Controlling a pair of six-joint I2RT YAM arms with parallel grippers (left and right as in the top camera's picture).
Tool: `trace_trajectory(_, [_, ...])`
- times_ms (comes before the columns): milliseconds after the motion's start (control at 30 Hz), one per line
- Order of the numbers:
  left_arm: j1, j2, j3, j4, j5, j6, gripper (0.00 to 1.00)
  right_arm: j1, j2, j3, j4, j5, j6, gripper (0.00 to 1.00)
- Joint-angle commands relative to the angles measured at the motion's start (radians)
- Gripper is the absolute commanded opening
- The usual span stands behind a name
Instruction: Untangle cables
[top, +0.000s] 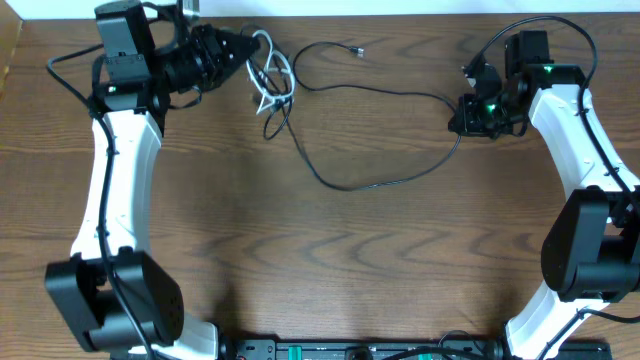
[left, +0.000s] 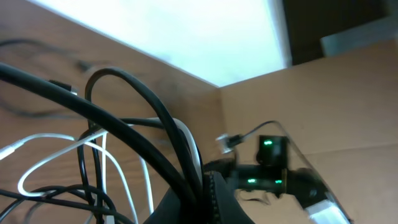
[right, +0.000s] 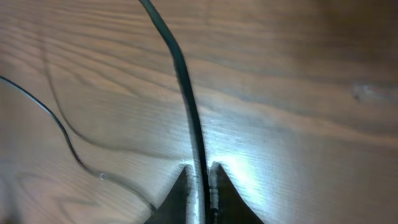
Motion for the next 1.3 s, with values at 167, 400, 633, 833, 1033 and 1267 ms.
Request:
trace_trajectory(167, [-0.044, -0.094, 0.019, 0.097, 0.045, -0.27, 0.07, -0.004, 0.006, 0.007, -0.009, 0.049, -0.047, 0.77])
trace_trajectory(400, [-0.065, -0.094, 0.019, 0.097, -0.008, -0.481, 0.07, -0.002, -0.016, 0.135, -0.109, -0.1, -0.171, 0.87])
trace_trajectory(633, [-0.066, -0.094, 0.019, 0.097, -0.023, -0.793, 0.07, 0.02, -0.027, 0.177, -0.108, -0.268, -0.217, 0.91])
trace_trajectory(833, [-0.091, -0.094, 0.019, 0.101, -0.083, -0.967, 0.07, 0.11, -0.025, 0.134, -0.014, -0.353, -0.217, 0.91])
trace_trajectory(1033, [-0.14, -0.094, 0.019, 0.232, -0.128, -1.073, 0.07, 0.222, -0.013, 0.077, 0.145, -0.448, -0.216, 0.93])
trace_trajectory(1267, [-0.163, -0.094, 0.019, 0.307, -0.182, -1.168, 0.07, 0.306, -0.012, -0.005, 0.288, -0.498, -0.215, 0.94])
